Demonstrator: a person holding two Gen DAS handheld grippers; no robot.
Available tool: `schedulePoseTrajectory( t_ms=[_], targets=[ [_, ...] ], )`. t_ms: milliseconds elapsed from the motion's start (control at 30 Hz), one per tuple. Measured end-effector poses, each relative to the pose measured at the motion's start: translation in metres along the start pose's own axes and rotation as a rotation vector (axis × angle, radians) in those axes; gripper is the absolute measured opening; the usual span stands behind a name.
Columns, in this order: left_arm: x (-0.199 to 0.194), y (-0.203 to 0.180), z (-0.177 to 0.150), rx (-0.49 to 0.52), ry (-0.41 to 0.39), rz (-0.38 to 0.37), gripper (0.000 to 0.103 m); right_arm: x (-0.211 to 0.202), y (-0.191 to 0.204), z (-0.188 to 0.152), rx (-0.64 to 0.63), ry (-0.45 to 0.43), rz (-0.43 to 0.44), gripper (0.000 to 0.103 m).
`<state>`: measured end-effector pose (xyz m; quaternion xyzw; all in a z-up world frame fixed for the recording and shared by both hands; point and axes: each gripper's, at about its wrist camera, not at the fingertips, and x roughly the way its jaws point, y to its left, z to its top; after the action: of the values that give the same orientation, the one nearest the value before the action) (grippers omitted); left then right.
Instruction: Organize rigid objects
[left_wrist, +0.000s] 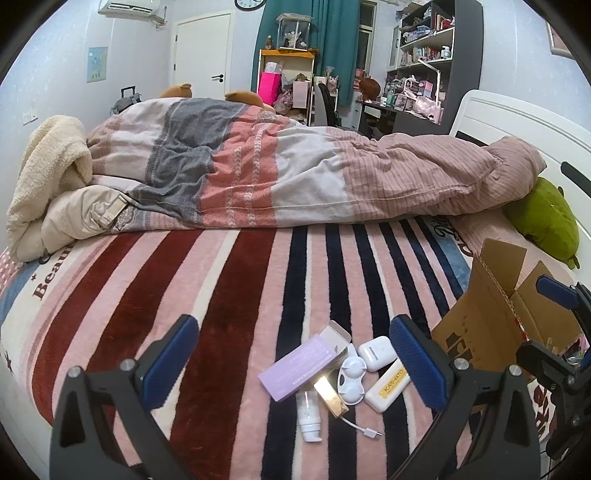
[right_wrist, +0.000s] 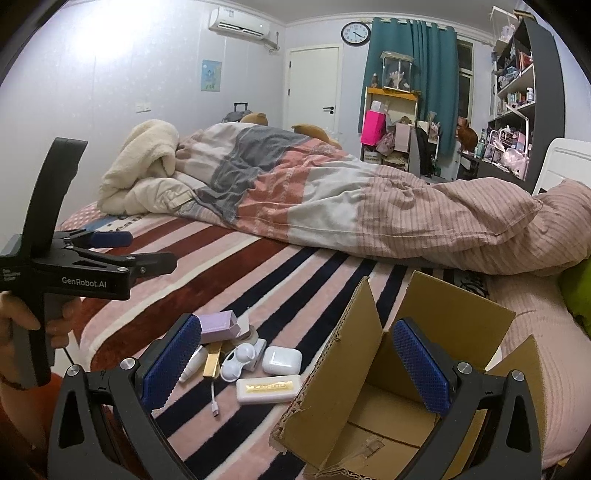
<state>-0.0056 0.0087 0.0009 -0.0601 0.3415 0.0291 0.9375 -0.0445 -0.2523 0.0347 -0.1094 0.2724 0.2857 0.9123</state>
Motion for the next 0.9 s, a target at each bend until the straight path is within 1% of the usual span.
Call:
schedulePoseTrajectory(
  t_ms=[433, 633, 900],
  targets=[
    [-0.0006, -0.0027, 0.0003, -0.003, -0.002, -0.008, 0.103, 0.0001, -0.0004, -0.0005, 0.004, -0.002, 0.007, 0.103],
    [-0.0017, -0.0045, 0.0001, -0.003, -0.003, -0.008, 0.103, -0.0046, -0.0021, 0.0031, 0.034, -0.028, 0.021, 0.103],
    [-0.0018, -0.0049, 0.0002, -0.003, -0.004, -0.008, 0.103, -0.0057, -0.0045, 0.0035, 0.05, -0.038, 0.028, 0.103]
  ],
)
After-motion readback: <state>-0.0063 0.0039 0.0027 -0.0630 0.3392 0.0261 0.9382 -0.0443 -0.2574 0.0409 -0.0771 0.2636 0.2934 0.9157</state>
